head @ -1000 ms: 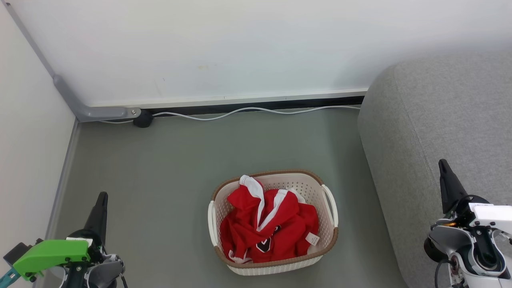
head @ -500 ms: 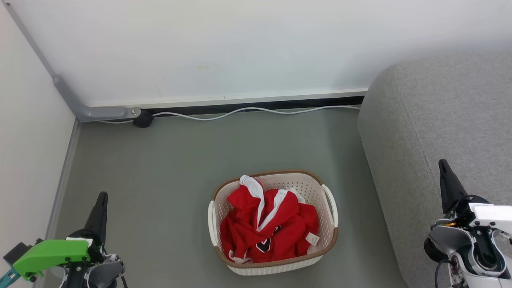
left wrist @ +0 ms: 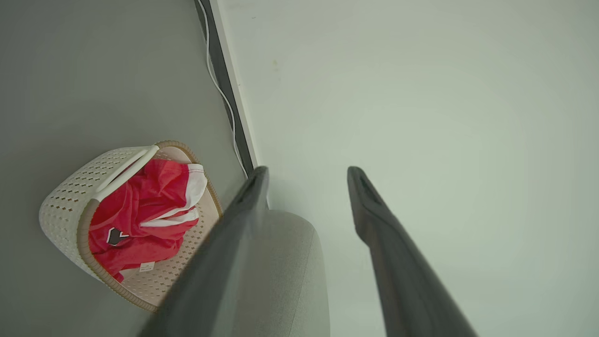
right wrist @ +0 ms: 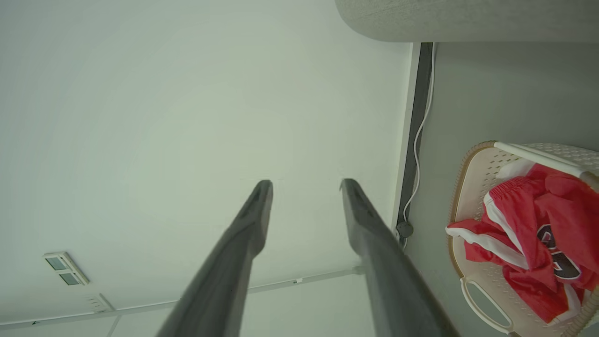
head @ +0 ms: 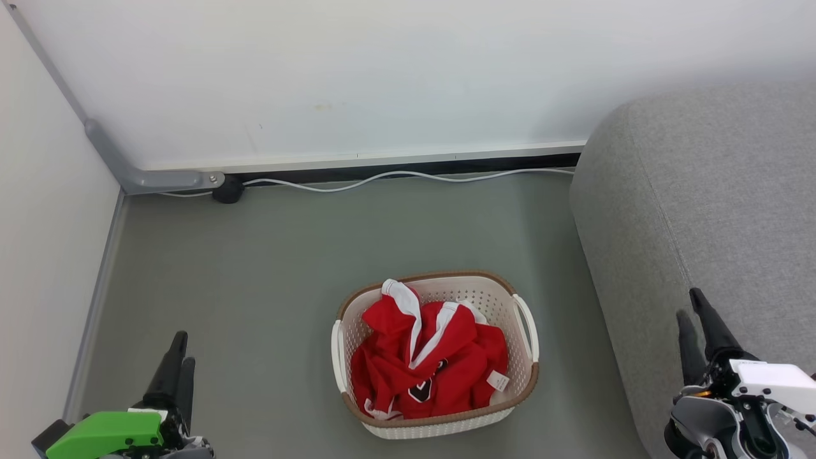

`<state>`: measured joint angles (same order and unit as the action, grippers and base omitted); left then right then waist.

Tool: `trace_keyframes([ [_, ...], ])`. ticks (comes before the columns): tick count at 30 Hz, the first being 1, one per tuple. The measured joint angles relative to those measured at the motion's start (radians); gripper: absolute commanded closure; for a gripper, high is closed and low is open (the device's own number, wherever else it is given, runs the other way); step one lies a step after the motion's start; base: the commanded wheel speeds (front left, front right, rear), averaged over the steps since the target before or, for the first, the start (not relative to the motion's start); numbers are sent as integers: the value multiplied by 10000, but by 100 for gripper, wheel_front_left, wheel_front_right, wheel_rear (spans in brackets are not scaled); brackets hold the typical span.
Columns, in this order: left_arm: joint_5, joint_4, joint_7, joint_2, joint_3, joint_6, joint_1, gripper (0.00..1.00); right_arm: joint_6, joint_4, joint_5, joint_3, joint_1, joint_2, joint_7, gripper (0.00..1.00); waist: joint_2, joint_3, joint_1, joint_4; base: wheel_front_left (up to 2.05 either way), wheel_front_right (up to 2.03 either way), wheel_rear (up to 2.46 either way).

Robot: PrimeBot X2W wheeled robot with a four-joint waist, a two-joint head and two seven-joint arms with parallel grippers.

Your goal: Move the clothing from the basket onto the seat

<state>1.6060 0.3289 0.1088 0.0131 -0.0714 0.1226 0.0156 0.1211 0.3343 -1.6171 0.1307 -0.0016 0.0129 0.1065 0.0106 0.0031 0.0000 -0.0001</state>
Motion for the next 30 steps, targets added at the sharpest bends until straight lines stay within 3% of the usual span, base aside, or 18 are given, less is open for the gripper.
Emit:
trace_keyframes([
  [12, -420, -180, -410, -4, 341, 0, -44, 0, 2, -81, 430, -272, 49, -4, -389, 0, 0, -82, 0, -5, 0, 0, 0],
  [30, -2918, -865, -1028, 171, 800, -201, -38, 0, -297, -813, 2970, -439, 50, 65, -993, 0, 0, -173, 0, -14, 0, 0, 0],
])
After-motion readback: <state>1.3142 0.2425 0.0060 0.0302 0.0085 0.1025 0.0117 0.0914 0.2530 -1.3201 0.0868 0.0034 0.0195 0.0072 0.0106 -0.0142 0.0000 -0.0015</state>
